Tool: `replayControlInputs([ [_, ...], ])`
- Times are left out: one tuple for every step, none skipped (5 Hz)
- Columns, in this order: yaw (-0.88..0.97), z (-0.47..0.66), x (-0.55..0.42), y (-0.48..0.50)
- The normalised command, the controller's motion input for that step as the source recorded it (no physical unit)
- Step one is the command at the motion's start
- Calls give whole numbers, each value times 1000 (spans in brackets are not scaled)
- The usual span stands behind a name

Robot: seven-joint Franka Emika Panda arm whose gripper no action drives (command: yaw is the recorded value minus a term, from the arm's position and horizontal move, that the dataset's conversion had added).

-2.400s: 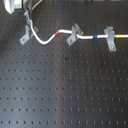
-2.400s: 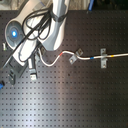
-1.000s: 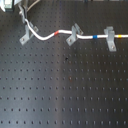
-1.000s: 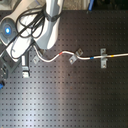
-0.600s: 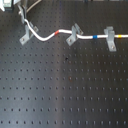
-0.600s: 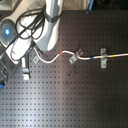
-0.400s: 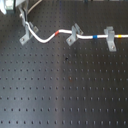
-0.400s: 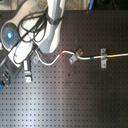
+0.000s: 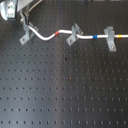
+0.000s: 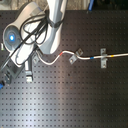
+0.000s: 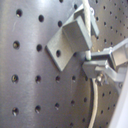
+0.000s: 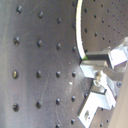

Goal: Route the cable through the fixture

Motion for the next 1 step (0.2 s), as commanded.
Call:
replayControlInputs([
  [254, -325, -429, -40],
])
